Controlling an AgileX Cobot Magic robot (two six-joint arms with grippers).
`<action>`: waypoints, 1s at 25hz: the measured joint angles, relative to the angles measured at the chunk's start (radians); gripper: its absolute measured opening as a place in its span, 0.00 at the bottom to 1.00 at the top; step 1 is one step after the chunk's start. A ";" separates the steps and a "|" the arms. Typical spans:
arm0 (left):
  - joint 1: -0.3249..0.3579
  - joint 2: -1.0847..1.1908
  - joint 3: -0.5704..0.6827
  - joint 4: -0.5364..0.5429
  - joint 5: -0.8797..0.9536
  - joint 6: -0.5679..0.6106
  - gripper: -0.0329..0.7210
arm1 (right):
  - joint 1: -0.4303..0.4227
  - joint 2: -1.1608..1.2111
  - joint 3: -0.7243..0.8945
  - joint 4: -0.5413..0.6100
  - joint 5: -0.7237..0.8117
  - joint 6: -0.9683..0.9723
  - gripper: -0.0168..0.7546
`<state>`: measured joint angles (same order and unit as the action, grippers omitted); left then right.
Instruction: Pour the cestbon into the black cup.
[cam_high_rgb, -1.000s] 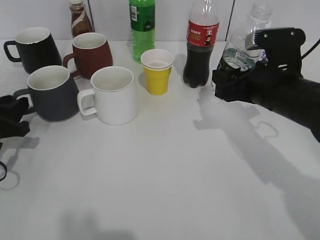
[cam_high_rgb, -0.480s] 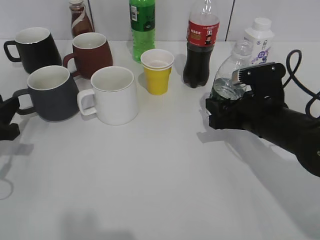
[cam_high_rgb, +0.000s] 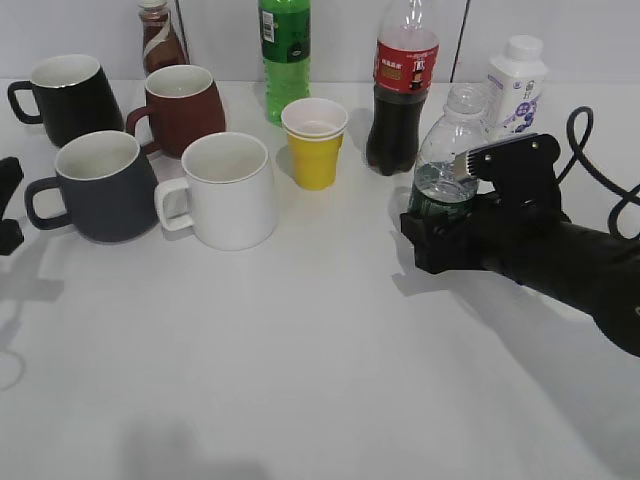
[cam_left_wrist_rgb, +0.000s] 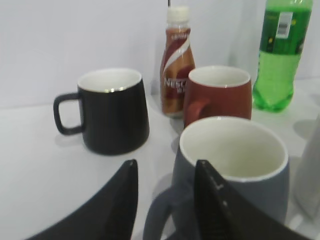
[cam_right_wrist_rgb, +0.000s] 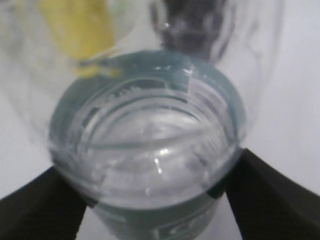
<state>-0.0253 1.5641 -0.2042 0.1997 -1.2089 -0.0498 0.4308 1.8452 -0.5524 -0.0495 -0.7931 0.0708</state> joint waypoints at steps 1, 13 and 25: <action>0.000 -0.013 0.000 0.003 0.000 0.000 0.43 | 0.000 -0.002 0.000 0.000 0.001 0.000 0.81; -0.002 -0.511 -0.099 0.148 0.642 -0.234 0.45 | 0.000 -0.557 -0.016 -0.052 0.339 -0.015 0.81; -0.247 -1.214 -0.359 0.086 1.828 -0.359 0.78 | 0.051 -1.229 -0.024 -0.047 1.249 -0.019 0.81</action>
<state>-0.2723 0.3504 -0.5636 0.2859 0.6190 -0.4088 0.4819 0.6164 -0.5768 -0.0967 0.4557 0.0513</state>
